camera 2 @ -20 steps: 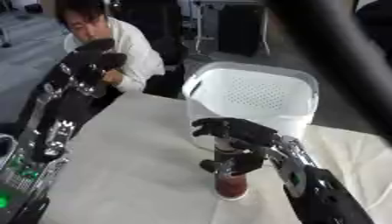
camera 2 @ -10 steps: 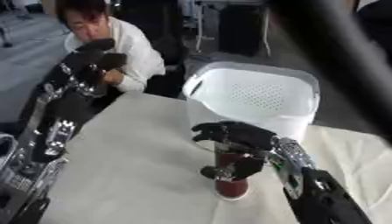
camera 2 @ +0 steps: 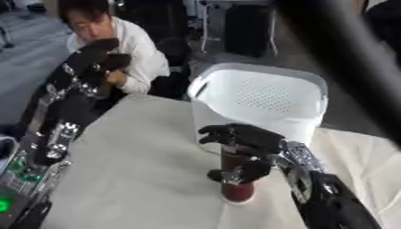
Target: Pick up objects on the table and place them in the box.
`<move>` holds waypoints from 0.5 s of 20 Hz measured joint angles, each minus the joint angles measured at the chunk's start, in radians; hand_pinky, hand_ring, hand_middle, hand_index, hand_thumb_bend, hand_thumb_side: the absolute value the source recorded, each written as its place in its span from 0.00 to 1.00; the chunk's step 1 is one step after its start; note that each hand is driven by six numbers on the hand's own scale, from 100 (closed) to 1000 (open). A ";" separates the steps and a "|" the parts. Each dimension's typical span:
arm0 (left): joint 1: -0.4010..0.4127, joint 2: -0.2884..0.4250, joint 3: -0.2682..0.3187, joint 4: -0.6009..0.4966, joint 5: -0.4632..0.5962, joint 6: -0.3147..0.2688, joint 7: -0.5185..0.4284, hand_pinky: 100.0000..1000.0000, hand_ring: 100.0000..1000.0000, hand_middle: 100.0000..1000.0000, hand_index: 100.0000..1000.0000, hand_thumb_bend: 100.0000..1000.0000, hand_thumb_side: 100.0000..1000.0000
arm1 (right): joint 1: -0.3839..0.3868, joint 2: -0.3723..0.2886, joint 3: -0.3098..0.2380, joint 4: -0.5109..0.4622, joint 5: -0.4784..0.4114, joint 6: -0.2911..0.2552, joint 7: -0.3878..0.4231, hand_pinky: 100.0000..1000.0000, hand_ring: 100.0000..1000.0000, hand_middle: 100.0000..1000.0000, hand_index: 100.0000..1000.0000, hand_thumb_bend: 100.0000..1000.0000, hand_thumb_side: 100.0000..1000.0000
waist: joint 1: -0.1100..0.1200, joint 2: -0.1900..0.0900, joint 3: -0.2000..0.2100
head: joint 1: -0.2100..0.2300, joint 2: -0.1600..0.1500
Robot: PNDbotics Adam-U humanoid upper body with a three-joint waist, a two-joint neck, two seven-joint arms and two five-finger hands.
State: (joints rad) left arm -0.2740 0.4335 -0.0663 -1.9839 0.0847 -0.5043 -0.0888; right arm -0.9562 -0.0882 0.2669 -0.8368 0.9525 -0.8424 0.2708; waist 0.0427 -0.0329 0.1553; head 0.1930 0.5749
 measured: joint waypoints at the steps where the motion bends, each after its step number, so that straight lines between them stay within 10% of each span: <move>1: 0.000 0.000 0.000 0.000 0.000 0.000 0.000 0.90 0.83 0.91 0.90 0.00 0.61 | 0.000 0.000 -0.004 0.000 0.000 0.000 0.000 0.84 0.84 0.95 0.92 0.37 1.00 | 0.000 0.000 0.000 | 0.000 0.000; 10: 0.000 0.000 0.000 0.000 0.000 0.000 0.000 0.90 0.83 0.91 0.90 0.00 0.61 | -0.011 -0.001 -0.030 0.012 -0.019 0.005 0.005 0.84 0.84 0.94 0.92 0.35 1.00 | 0.001 0.003 0.000 | 0.000 0.000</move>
State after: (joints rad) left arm -0.2742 0.4334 -0.0663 -1.9839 0.0847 -0.5045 -0.0886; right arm -0.9668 -0.0888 0.2368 -0.8249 0.9334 -0.8378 0.2754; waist 0.0435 -0.0298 0.1555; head 0.1930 0.5749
